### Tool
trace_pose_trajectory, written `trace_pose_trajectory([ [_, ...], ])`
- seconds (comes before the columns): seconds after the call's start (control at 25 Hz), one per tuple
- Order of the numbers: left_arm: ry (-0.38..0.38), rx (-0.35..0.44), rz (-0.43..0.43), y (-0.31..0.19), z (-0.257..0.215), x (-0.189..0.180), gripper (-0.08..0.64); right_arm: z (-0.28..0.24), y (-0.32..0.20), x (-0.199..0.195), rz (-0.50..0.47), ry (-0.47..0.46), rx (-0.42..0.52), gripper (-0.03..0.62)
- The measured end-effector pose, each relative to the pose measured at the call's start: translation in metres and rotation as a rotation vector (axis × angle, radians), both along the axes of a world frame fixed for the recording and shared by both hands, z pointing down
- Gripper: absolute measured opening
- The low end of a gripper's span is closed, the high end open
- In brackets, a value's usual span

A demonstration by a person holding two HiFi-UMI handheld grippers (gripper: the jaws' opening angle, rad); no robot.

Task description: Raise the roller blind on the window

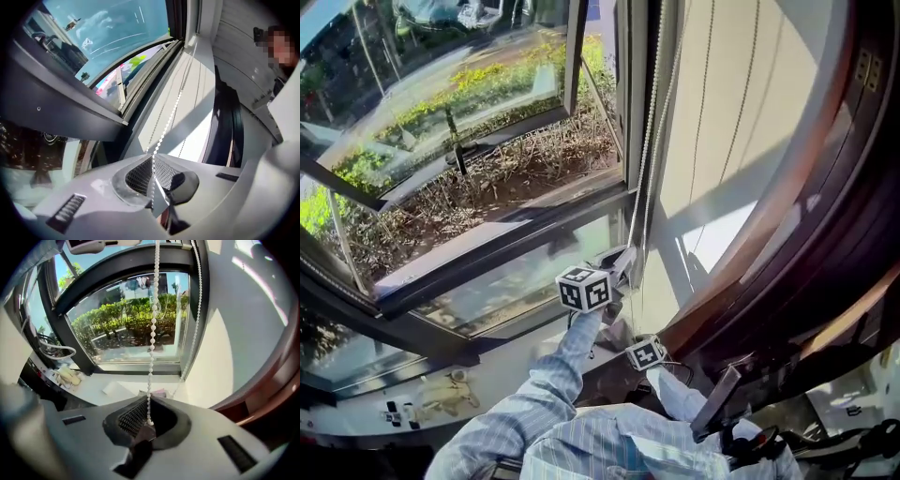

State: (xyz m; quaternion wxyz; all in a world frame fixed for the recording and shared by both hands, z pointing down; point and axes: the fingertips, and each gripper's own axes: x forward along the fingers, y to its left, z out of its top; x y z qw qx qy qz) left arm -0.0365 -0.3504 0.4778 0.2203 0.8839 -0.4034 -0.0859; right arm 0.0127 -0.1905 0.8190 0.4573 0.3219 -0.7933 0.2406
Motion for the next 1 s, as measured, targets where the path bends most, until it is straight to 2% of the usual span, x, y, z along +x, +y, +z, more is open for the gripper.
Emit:
trace_pose_trajectory([
  [0.12, -0.023, 0.000, -0.011, 0.002, 0.000, -0.008, 0.012, -0.014, -0.009, 0.007, -0.022, -0.030, 0.053, 0.016],
  [0.24, -0.013, 0.008, -0.017, 0.001, -0.002, -0.010, 0.012, -0.081, -0.051, 0.007, 0.020, -0.150, 0.240, 0.023],
  [0.4, -0.006, 0.026, -0.028, 0.003, -0.002, -0.015, 0.012, -0.239, -0.102, -0.006, 0.069, -0.433, 0.496, 0.077],
  [0.56, 0.013, 0.024, -0.021, 0.007, -0.001, -0.013, 0.014, -0.420, -0.119, -0.025, -0.027, -0.767, 0.677, 0.098],
  [0.64, 0.016, 0.023, -0.013, 0.009, -0.002, -0.010, 0.014, -0.491, -0.122, -0.030, -0.083, -0.867, 0.733, 0.108],
  [0.8, 0.011, 0.026, 0.003, 0.014, -0.002, -0.003, 0.012, -0.585, -0.136, -0.042, -0.162, -0.887, 0.855, 0.114],
  [1.0, 0.006, 0.024, 0.019, 0.017, -0.001, 0.003, 0.014, -0.655, -0.144, -0.053, -0.193, -0.970, 0.928, 0.112],
])
